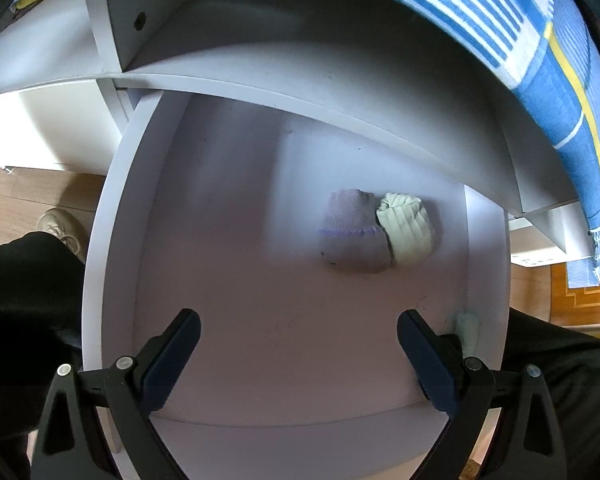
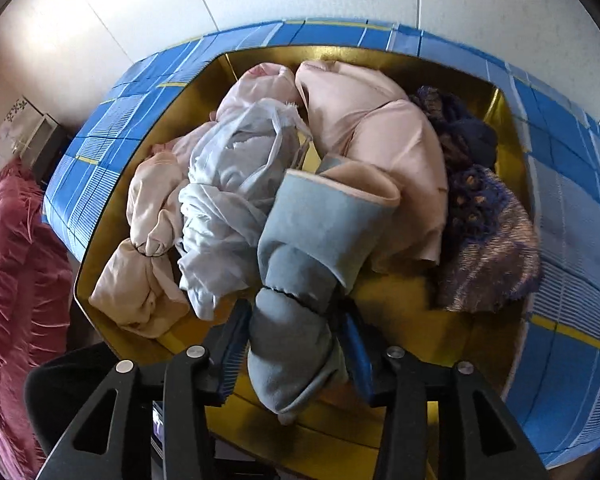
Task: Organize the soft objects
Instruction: 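Lower the grey-green sock into the gold tray and open the right tool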
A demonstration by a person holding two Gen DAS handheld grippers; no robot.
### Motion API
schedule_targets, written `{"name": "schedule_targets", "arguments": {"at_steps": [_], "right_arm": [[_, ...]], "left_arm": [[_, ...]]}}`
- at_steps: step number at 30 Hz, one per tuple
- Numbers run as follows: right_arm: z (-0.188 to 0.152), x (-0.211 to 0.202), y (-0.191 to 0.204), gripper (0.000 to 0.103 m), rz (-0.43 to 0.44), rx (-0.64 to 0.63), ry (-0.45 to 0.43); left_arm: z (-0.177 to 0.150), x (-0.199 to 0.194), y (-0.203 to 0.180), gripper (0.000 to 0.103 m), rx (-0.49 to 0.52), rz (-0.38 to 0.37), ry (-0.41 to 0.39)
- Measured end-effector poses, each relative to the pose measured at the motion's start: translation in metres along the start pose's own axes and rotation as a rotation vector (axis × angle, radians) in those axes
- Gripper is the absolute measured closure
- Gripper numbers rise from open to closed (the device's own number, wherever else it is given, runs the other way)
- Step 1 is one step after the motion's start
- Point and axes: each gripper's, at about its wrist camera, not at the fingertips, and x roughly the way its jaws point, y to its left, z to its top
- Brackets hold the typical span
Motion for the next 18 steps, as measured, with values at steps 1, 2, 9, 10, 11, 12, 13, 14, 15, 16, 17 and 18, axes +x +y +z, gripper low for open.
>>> {"name": "schedule_targets", "arguments": {"at_steps": [1,2,9,10,11,12,13,14,15,16,17,18], "right_arm": [[-0.001,-0.005,-0.002,0.057,0.013,0.009,-0.015],[-0.003,-0.009,-0.003,0.057,0.027,0.017,-0.027],[-0.021,-0.041,-0.006,0.056,0.079,0.01,-0.115],[-0.024,-0.045,-0.005,0.056,0.085,0.007,-0.127],[-0.03,-0.051,-0.005,0.056,0.099,0.003,-0.145],[-0.033,-0.054,-0.005,0.056,0.11,-0.002,-0.155],[-0.04,-0.06,-0.005,0.056,0.13,-0.012,-0.173],[-0.045,-0.064,-0.004,0.056,0.141,-0.018,-0.183],[-0.05,-0.067,-0.003,0.056,0.149,-0.025,-0.191],[-0.057,-0.071,-0.003,0.056,0.16,-0.036,-0.2],[-0.066,-0.075,-0.003,0.056,0.171,-0.052,-0.209],[-0.073,-0.077,-0.003,0.056,0.175,-0.064,-0.214]], "left_arm": [[0.0,0.0,0.0,0.004,0.0,0.002,-0.001],[-0.001,0.0,0.0,0.004,0.0,0.005,-0.003],[-0.002,0.002,0.002,0.004,0.0,0.017,-0.006],[-0.002,0.002,0.002,0.004,0.001,0.018,-0.006],[-0.002,0.002,0.002,0.004,0.002,0.021,-0.006],[-0.002,0.002,0.002,0.004,0.004,0.026,-0.005],[-0.002,0.003,0.002,0.004,0.004,0.029,-0.004],[-0.002,0.003,0.003,0.004,0.004,0.032,-0.004],[-0.002,0.003,0.003,0.004,0.004,0.034,-0.004],[-0.002,0.003,0.004,0.004,0.004,0.037,-0.005],[-0.002,0.003,0.004,0.004,0.004,0.039,-0.005],[-0.003,0.003,0.005,0.004,0.003,0.041,-0.007]]}}
